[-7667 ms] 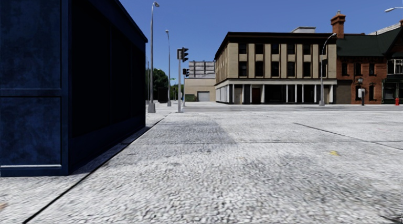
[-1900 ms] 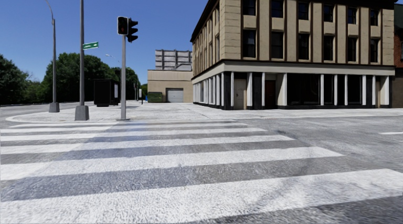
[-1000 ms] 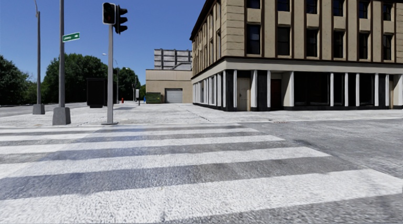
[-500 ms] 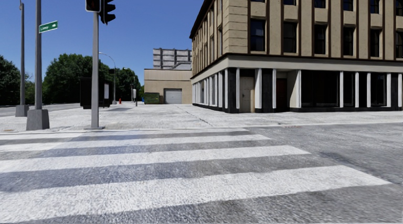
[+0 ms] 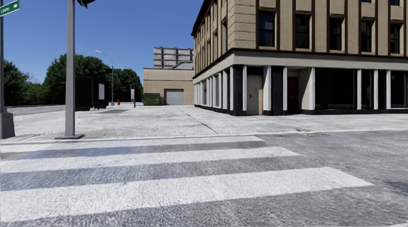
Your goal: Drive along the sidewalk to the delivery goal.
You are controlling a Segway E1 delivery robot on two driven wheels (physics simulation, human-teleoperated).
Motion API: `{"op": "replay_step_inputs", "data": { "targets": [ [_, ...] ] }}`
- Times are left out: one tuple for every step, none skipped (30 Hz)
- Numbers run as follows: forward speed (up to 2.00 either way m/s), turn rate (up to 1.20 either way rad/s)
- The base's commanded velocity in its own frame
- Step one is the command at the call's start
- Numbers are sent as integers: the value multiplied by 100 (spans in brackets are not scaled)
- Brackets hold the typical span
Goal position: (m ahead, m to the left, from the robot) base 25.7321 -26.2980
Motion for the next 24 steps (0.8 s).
{"op": "replay_step_inputs", "data": {
  "targets": [
    [200, 0],
    [200, 0],
    [200, 0],
    [200, 0],
    [200, 0],
    [200, 0],
    [200, 0],
    [200, 0],
    [200, 0],
    [200, 0],
    [200, 0],
    [200, 0],
    [200, 0],
    [200, 0],
    [200, 0],
    [200, 0],
    [200, 0],
    [200, 0],
    [200, 0],
    [200, 0],
    [200, 0],
    [200, 0],
    [200, 0],
    [200, 0]
  ]
}}
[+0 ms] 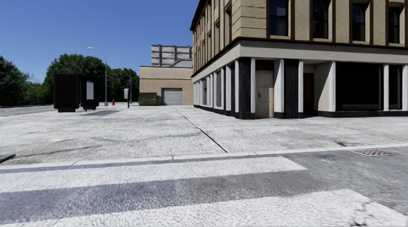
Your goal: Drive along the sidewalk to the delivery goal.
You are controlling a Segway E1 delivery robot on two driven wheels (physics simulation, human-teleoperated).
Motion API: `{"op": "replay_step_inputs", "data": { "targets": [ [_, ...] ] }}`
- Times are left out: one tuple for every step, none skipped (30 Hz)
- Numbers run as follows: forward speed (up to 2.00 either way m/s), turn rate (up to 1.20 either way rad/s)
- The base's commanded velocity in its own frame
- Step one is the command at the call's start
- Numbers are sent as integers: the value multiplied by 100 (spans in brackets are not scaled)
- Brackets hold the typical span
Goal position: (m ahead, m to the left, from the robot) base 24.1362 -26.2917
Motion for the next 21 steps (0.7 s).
{"op": "replay_step_inputs", "data": {
  "targets": [
    [200, 0],
    [200, 0],
    [200, 0],
    [200, 0],
    [200, 0],
    [200, 0],
    [200, 0],
    [200, 0],
    [200, 0],
    [200, 0],
    [200, 0],
    [200, 0],
    [200, -6],
    [200, -6],
    [200, -13],
    [200, -16],
    [200, -20],
    [200, -20],
    [200, -27],
    [193, -35],
    [175, -39]
  ]
}}
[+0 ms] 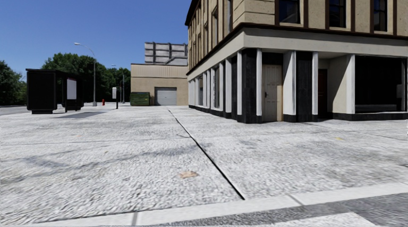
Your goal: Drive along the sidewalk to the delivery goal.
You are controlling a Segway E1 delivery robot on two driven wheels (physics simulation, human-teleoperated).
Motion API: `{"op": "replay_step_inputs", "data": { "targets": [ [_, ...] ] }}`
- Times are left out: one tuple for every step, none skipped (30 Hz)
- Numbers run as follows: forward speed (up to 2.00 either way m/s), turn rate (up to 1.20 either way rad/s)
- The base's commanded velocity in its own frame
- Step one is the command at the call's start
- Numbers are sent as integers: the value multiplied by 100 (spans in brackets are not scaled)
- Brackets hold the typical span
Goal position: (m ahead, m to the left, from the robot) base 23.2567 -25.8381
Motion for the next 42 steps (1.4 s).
{"op": "replay_step_inputs", "data": {
  "targets": [
    [175, -39],
    [166, -39],
    [163, -39],
    [160, -41],
    [160, -41],
    [153, -46],
    [142, -49],
    [132, -50],
    [127, -55],
    [127, -55],
    [125, -57],
    [125, -57],
    [124, -58],
    [124, -58],
    [124, -58],
    [124, -58],
    [124, -58],
    [124, -58],
    [124, -58],
    [124, -58],
    [124, -58],
    [124, -58],
    [124, -58],
    [124, -58],
    [124, -58],
    [124, -58],
    [124, -58],
    [124, -58],
    [124, -58],
    [125, -58],
    [125, -58],
    [127, -58],
    [129, -58],
    [131, -58],
    [131, -58],
    [131, -58],
    [132, -58],
    [133, -58],
    [133, -58],
    [133, -58],
    [133, -58],
    [133, -58]
  ]
}}
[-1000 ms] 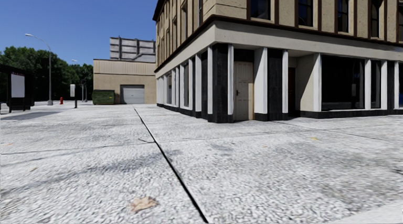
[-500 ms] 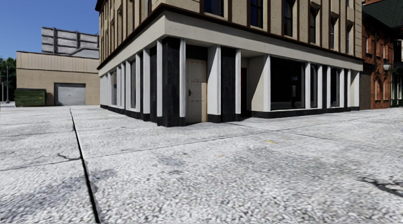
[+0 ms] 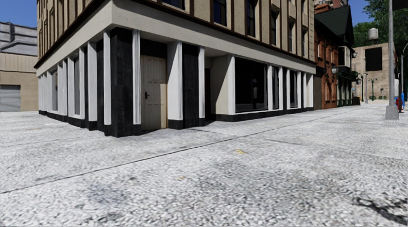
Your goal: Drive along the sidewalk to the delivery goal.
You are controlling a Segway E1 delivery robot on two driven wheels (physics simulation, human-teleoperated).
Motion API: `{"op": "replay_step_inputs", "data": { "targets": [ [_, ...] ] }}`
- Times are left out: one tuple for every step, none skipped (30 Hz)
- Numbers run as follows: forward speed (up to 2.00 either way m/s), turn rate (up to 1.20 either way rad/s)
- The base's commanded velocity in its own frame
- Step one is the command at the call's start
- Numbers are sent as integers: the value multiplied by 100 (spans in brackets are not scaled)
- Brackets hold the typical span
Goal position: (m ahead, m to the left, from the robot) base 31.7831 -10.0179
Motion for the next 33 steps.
{"op": "replay_step_inputs", "data": {
  "targets": [
    [133, -58],
    [133, -58],
    [133, -58],
    [133, -58],
    [133, -58],
    [133, -58],
    [133, -58],
    [133, -58],
    [133, -58],
    [133, -58],
    [133, -58],
    [133, -58],
    [133, -58],
    [133, -58],
    [133, -58],
    [133, -58],
    [133, -58],
    [133, -58],
    [133, -58],
    [133, -58],
    [133, -54],
    [133, -52],
    [134, -51],
    [134, -51],
    [134, -51],
    [134, -51],
    [134, -51],
    [134, -51],
    [134, -51],
    [134, -51],
    [135, -51],
    [137, -51],
    [149, -51]
  ]
}}
